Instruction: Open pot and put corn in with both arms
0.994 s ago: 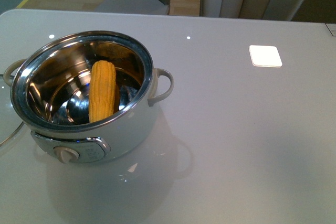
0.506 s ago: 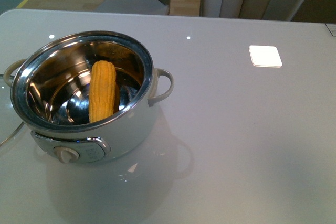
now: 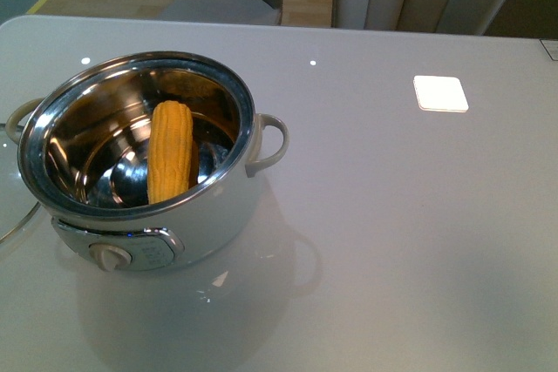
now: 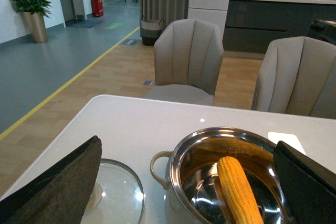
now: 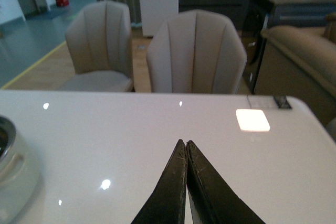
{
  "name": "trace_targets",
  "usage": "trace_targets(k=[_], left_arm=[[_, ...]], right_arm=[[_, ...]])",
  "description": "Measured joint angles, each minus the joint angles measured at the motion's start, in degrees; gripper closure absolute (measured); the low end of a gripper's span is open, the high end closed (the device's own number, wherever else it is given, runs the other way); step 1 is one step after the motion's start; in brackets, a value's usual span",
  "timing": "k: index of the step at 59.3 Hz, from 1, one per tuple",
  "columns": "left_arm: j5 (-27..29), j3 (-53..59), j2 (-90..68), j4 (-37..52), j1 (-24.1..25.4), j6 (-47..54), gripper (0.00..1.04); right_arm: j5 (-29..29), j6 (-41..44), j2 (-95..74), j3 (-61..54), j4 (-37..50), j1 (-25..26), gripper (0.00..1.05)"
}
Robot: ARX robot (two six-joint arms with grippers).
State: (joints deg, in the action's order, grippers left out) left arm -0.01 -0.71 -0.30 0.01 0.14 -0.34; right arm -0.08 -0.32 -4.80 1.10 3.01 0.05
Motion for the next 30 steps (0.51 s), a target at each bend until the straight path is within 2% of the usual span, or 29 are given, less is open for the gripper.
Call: trace_targets(k=[4,28,30], left_arm=[[0.0,0.0,0.0,0.0,0.0,0.0,0.07],[0.0,0.0,0.0,0.0,0.0,0.0,0.07],[0.0,0.0,0.0,0.0,0.0,0.0,0.07]], right_arm=[[0.1,0.0,3.7,0.0,-2.5,0.0,1.03],[0.1,0.0,4.4,0.0,-2.9,0.0,1.03],[0.1,0.0,4.4,0.0,-2.9,0.0,1.00]])
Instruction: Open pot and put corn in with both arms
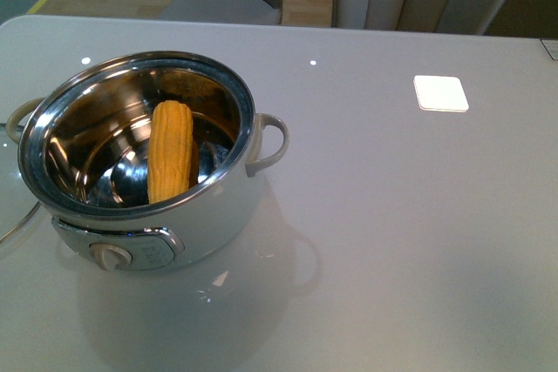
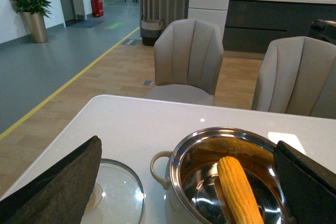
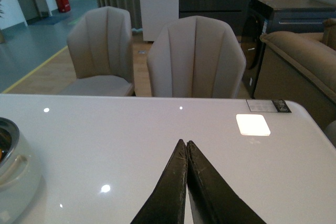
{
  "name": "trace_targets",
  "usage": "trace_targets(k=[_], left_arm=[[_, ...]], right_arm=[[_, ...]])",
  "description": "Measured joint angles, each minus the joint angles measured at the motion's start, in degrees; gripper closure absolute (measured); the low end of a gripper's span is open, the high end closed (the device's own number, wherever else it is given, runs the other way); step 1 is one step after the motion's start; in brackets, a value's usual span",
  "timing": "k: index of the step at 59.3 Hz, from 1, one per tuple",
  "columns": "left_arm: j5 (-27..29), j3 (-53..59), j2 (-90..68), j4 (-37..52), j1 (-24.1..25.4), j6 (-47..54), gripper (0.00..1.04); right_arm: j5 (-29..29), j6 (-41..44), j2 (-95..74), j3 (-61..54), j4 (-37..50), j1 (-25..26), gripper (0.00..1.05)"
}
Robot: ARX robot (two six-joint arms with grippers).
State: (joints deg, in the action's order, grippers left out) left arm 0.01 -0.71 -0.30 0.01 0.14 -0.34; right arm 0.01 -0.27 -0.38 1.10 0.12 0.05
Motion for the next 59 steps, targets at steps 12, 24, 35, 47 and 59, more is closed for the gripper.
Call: trace_targets(k=[12,24,35,47,59], left_arm=[[0.0,0.0,0.0,0.0,0.0,0.0,0.07],[0.0,0.0,0.0,0.0,0.0,0.0,0.07],[0.0,0.0,0.0,0.0,0.0,0.0,0.07],[0.0,0.0,0.0,0.0,0.0,0.0,0.07],[0.0,0.0,0.0,0.0,0.0,0.0,0.07]], right_arm=[[0.0,0.0,0.0,0.0,0.0,0.0,0.61],[0.0,0.0,0.0,0.0,0.0,0.0,0.23],[0.0,0.0,0.0,0.0,0.0,0.0,0.09],[0.0,0.0,0.0,0.0,0.0,0.0,0.09],[0.0,0.0,0.0,0.0,0.0,0.0,0.09]])
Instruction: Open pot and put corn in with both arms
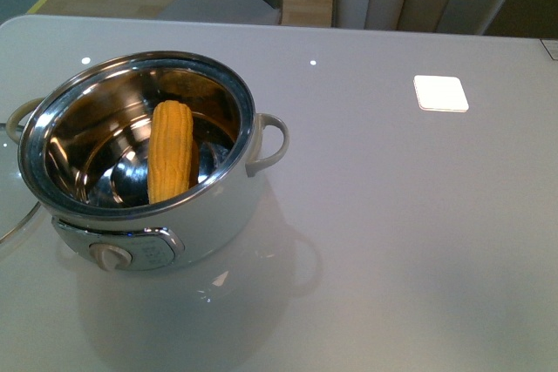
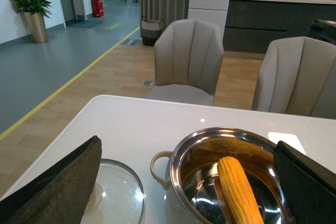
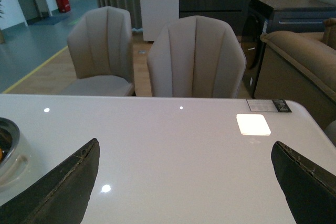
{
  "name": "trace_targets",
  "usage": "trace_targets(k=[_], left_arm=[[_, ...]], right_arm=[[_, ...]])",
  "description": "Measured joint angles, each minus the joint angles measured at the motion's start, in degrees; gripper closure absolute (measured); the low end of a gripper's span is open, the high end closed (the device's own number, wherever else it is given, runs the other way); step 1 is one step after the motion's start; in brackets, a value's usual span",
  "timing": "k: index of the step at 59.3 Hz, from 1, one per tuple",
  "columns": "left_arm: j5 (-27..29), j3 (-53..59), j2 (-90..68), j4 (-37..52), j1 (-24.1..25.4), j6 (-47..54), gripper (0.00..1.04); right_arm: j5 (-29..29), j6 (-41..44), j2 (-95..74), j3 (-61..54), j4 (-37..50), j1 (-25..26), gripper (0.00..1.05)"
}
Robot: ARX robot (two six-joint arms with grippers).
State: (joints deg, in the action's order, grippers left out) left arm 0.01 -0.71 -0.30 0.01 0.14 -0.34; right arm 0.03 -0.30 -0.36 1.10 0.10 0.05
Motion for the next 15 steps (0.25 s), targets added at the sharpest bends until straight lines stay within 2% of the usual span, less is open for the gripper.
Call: trace_targets(k=[15], left_arm=[[0.0,0.0,0.0,0.0,0.0,0.0,0.07]], right_arm=[[0.0,0.0,0.0,0.0,0.0,0.0,0.09]])
